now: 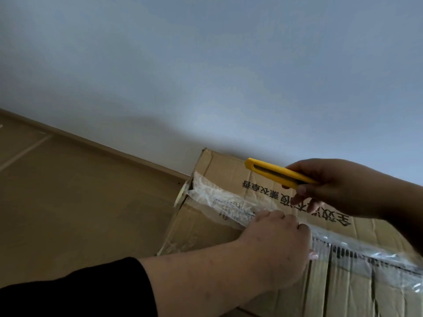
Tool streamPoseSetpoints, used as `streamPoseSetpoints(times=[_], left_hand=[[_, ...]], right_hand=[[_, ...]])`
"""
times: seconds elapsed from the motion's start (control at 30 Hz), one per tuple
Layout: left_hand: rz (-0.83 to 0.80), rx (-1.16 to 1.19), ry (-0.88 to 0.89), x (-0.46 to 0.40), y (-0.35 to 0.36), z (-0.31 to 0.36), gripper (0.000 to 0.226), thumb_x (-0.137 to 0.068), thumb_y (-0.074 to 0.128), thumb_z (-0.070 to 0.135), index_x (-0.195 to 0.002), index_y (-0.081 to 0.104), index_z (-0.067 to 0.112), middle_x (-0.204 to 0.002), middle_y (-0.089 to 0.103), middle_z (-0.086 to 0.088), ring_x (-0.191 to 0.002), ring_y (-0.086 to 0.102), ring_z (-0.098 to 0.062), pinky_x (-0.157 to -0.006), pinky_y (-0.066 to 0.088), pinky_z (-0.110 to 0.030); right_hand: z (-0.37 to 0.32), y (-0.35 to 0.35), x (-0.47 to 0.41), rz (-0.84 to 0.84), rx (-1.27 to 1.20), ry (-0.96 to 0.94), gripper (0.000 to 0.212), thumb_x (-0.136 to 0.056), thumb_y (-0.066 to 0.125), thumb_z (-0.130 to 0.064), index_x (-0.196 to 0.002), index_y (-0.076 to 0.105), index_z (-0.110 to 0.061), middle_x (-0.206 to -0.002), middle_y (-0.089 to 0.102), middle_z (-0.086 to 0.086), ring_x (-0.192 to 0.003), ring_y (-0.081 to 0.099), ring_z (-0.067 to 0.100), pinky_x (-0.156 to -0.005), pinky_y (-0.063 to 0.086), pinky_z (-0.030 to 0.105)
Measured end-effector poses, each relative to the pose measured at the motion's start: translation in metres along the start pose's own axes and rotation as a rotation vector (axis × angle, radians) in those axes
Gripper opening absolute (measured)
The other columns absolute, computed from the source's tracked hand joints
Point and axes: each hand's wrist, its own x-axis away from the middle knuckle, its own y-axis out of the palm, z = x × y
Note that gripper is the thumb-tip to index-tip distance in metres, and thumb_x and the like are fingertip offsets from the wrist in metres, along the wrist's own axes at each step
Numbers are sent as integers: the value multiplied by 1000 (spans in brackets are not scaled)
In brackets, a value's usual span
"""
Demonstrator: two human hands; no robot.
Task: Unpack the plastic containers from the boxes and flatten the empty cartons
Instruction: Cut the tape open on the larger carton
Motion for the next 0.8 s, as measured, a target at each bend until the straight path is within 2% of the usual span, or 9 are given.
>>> streamPoseSetpoints(times=[0.13, 0.23, 0.33, 0.43, 0.47, 0.53, 0.63, 0.73, 0.8], left_hand=[[10, -8, 11, -1, 1, 0, 39, -103, 36, 41, -114, 55, 9, -104, 59, -12, -94, 54, -26, -88, 47, -49], [-26, 3, 6, -2, -2, -2, 42, -104, 34, 43, -117, 54, 9, -106, 59, -11, -96, 53, -26, -90, 46, -49], [-47, 2, 0, -3, -2, -2, 44, -104, 32, 45, -120, 53, 9, -111, 59, -12, -101, 53, -27, -92, 45, -50], [-58, -2, -1, -3, -1, -2, 46, -104, 32, 45, -123, 53, 9, -117, 58, -14, -106, 52, -29, -93, 43, -51], [-51, -5, 2, -3, -1, -2, 46, -104, 32, 45, -123, 53, 9, -117, 58, -14, -106, 52, -29, -93, 44, -51], [-34, -5, 6, -3, 0, -2, 46, -103, 32, 45, -122, 53, 9, -116, 58, -13, -104, 53, -29, -91, 45, -50], [-29, 2, 14, -3, 1, -3, 44, -103, 33, 45, -121, 53, 10, -114, 58, -12, -101, 53, -27, -89, 45, -49], [-35, 9, 19, -3, 1, -3, 42, -104, 34, 43, -121, 53, 10, -111, 59, -11, -99, 53, -26, -88, 46, -49], [-38, 7, 21, -3, 1, -3, 42, -104, 34, 42, -122, 53, 10, -111, 59, -11, -99, 53, -26, -89, 46, -49]], right_hand=[[1, -5, -4, -3, -139, 20, 21, -99, 56, -21, -113, 61, -35, -94, 74, -4, -75, 74, 22, -70, 60, 43], [6, -4, -2, -100, -227, 13, 45, -99, 55, -11, -126, 54, -47, -93, 70, 9, -71, 66, 22, -72, 52, 42], [10, -5, 0, -184, -367, 13, 64, -90, 62, -3, -139, 43, -39, -98, 72, 10, -84, 68, 21, -76, 52, 33], [12, -7, 0, -243, -583, 62, 81, -67, 84, -30, -137, 43, -33, -105, 74, 15, -98, 72, 26, -78, 57, 26], [12, -6, 0, -235, -591, 73, 82, -64, 83, -35, -137, 43, -33, -104, 75, 17, -99, 73, 28, -79, 58, 26], [10, -3, 0, -177, -545, 50, 63, -76, 70, -24, -134, 48, -29, -100, 76, 14, -95, 74, 27, -78, 59, 27], [3, -2, -1, -94, -416, 1, 29, -95, 55, -7, -116, 67, -22, -96, 75, 11, -87, 75, 27, -73, 60, 30], [-2, -2, 0, -32, -247, 7, 13, -96, 59, -20, -96, 72, -23, -86, 74, 10, -69, 73, 28, -66, 58, 39], [-5, 0, -3, 36, -145, 25, 14, -95, 61, -31, -84, 69, -26, -74, 73, 7, -55, 66, 22, -58, 52, 37]])
